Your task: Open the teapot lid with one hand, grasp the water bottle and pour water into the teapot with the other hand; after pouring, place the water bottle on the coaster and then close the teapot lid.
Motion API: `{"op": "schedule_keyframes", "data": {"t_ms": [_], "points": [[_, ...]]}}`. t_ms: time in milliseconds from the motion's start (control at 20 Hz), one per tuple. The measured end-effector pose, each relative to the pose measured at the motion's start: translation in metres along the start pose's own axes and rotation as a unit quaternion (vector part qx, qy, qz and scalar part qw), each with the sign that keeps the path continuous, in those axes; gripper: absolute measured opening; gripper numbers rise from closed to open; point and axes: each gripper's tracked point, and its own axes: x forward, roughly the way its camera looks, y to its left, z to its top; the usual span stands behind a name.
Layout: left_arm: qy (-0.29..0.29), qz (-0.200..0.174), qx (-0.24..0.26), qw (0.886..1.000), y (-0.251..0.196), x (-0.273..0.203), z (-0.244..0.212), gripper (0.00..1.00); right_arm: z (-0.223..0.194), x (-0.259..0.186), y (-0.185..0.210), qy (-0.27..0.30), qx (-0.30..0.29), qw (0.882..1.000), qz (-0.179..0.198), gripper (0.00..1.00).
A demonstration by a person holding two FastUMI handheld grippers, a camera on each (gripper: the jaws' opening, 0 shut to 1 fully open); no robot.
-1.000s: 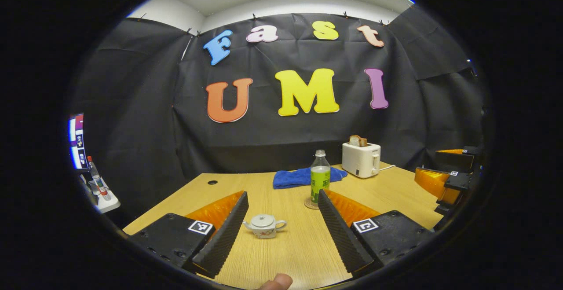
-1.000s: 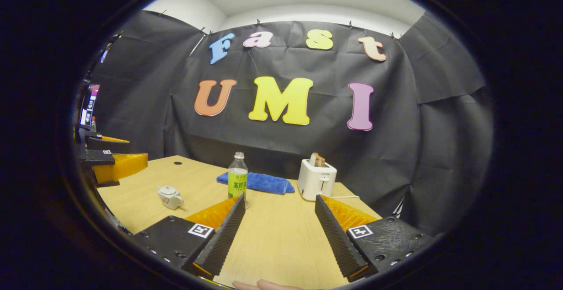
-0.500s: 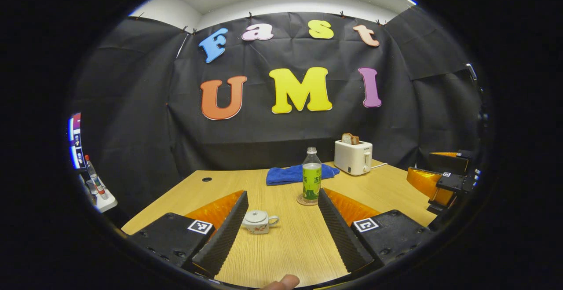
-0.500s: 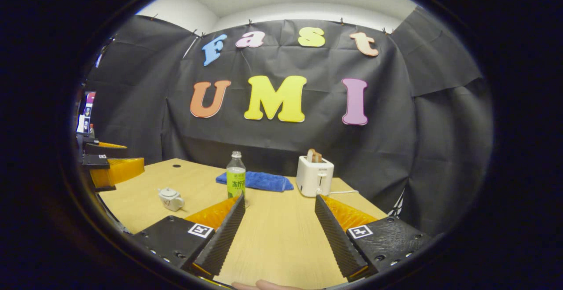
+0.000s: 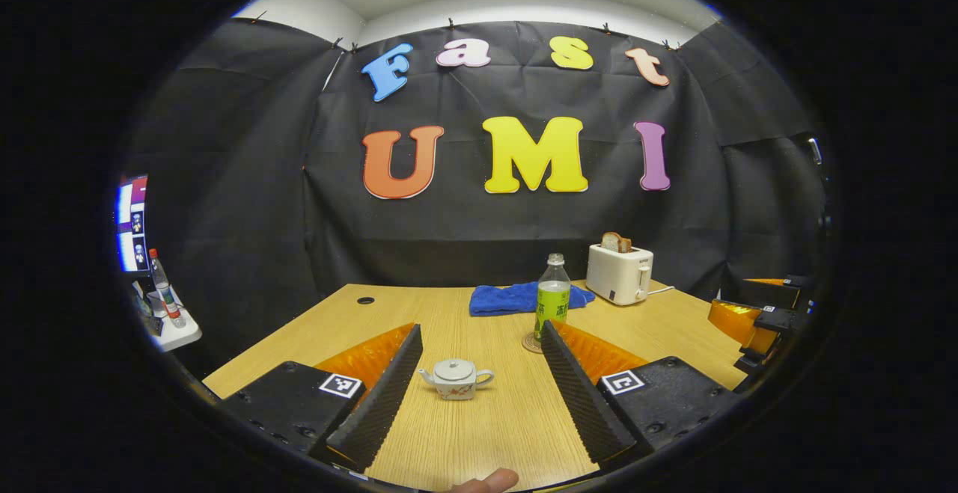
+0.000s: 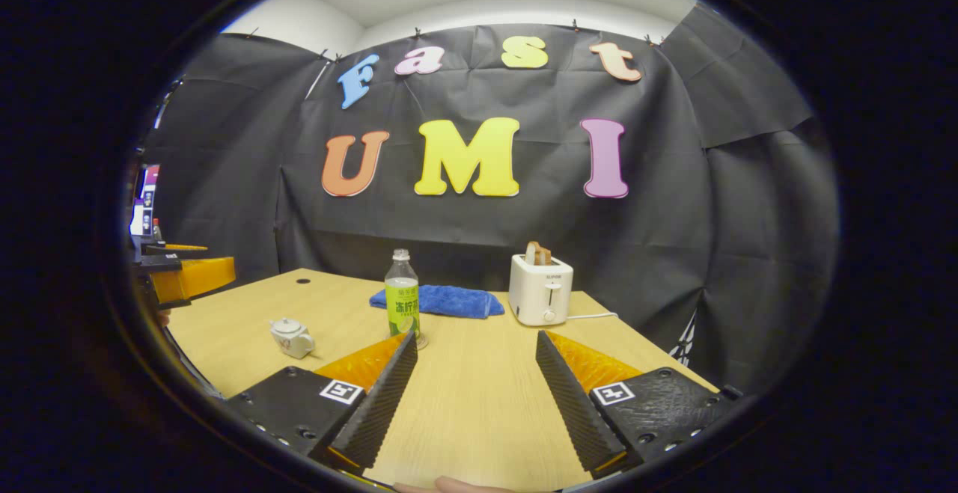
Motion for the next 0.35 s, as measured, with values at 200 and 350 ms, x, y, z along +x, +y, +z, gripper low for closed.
{"op": "schedule_keyframes", "data": {"t_ms": [200, 350], "points": [[0.001, -0.006, -0.001, 1.000, -0.0032, 0.0032, -0.0024, 1.00, -0.0035, 0.0024, -0.0007, 0.004, 0.000, 1.000, -0.003, 0.95], [0.001, -0.011, 0.001, 1.000, -0.0055, 0.0054, -0.0044, 1.00, -0.0067, 0.0041, 0.0010, 0.007, -0.004, 1.000, -0.004, 0.95]]}}
